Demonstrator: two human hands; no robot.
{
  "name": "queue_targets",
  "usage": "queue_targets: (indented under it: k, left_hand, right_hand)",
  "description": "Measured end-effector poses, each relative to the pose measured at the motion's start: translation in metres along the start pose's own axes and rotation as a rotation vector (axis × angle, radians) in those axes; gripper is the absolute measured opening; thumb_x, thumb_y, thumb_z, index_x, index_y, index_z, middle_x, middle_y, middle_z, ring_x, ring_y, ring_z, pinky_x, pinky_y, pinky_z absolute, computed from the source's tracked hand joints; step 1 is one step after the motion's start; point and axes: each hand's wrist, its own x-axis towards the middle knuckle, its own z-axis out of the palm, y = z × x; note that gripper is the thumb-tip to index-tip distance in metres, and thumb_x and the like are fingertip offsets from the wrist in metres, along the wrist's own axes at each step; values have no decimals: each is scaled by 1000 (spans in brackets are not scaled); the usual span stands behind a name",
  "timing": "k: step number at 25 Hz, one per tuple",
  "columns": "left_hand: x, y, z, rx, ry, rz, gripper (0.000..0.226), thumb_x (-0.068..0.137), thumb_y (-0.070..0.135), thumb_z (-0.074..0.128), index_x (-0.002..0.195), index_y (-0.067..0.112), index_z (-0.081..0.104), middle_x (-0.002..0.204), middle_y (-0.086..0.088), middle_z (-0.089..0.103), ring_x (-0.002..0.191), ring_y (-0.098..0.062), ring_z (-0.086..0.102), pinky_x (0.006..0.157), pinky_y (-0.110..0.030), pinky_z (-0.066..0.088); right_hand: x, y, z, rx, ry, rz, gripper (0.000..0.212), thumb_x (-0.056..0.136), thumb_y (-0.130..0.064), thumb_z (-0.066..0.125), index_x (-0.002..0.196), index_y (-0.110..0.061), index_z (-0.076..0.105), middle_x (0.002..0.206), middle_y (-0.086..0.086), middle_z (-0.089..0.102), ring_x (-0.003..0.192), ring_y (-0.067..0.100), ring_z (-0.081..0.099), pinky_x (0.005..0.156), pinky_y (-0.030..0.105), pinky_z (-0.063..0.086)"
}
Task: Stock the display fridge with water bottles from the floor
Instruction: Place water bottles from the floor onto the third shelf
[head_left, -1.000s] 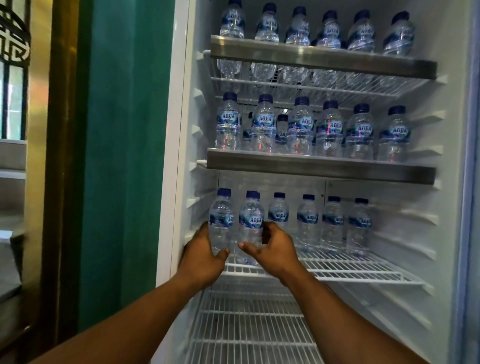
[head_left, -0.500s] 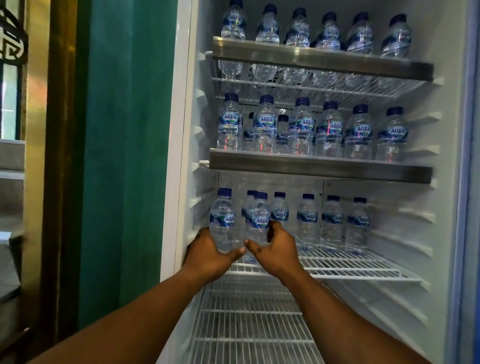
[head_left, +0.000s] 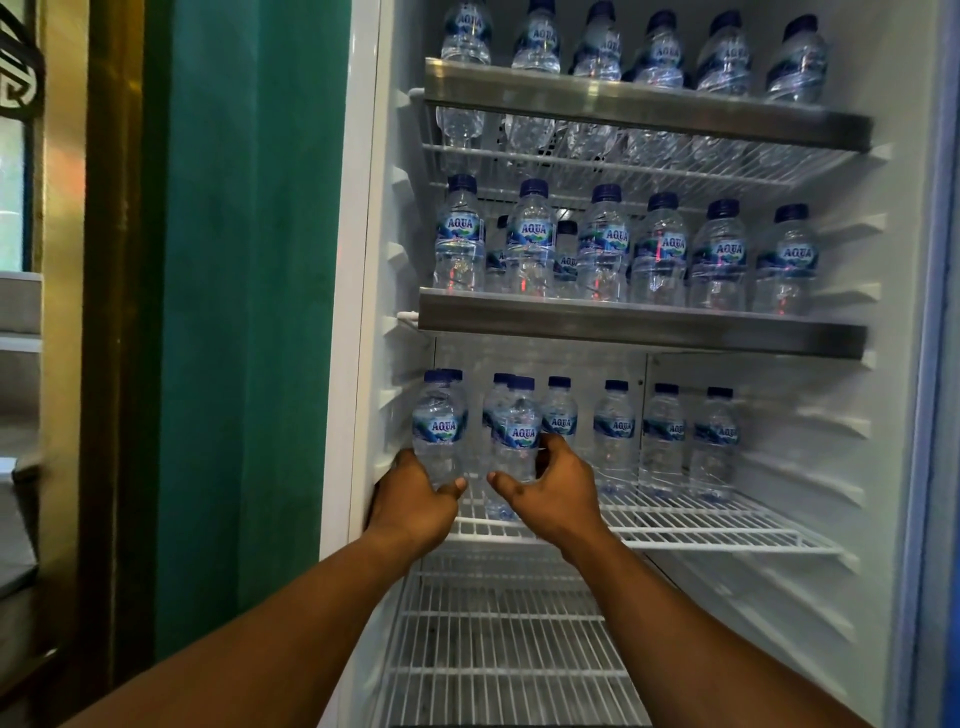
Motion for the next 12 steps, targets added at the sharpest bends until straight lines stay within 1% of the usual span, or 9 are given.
queue_targets:
  k: [3, 5, 7, 9, 10, 12]
  left_hand:
    - [5, -2, 0, 17, -41, -36, 56, 87, 32, 70, 136, 22, 44, 132, -2, 59, 118, -26, 58, 97, -35, 47]
    - [8, -1, -1, 27, -80, -48, 55, 89, 30, 68, 136, 22, 41, 132, -2, 58, 118, -26, 57, 97, -36, 47]
    - [10, -3, -2, 49, -94, -48, 53, 90, 28, 66, 136, 20, 40, 132, -3, 57, 119, -27, 56, 99, -37, 47]
    - [9, -4, -2, 78, -87, -22, 48, 92, 25, 63, 135, 19, 42, 132, -4, 57, 119, -27, 55, 96, -33, 45]
    - [8, -6, -1, 92, -76, 0, 46, 93, 24, 63, 134, 18, 44, 131, -3, 57, 119, -26, 55, 94, -31, 43]
    - [6, -7, -1, 100, -58, 35, 44, 92, 23, 63, 132, 18, 46, 131, -3, 58, 120, -26, 55, 93, -30, 42]
  right_hand:
    - [1, 1, -1, 11, -36, 2, 64, 75, -34, 85, 128, -18, 53, 103, -10, 56, 95, 10, 57, 80, 20, 44]
    - [3, 2, -1, 10, -58, 9, 68, 73, -35, 86, 130, -19, 52, 108, -8, 59, 98, 11, 57, 83, 22, 46]
    - [4, 3, -2, 12, -86, 23, 66, 73, -31, 86, 128, -21, 50, 107, -9, 60, 95, 10, 60, 79, 18, 47]
    - [4, 2, -4, -23, -139, 20, 61, 75, -24, 84, 121, -26, 45, 97, -16, 54, 83, 3, 56, 68, 10, 43]
    - [4, 1, -5, -38, -156, 19, 62, 76, -24, 84, 121, -27, 43, 96, -16, 54, 82, 3, 57, 67, 10, 44]
    - [6, 2, -2, -47, -154, 6, 67, 73, -29, 86, 126, -24, 45, 107, -9, 61, 93, 11, 63, 79, 22, 52]
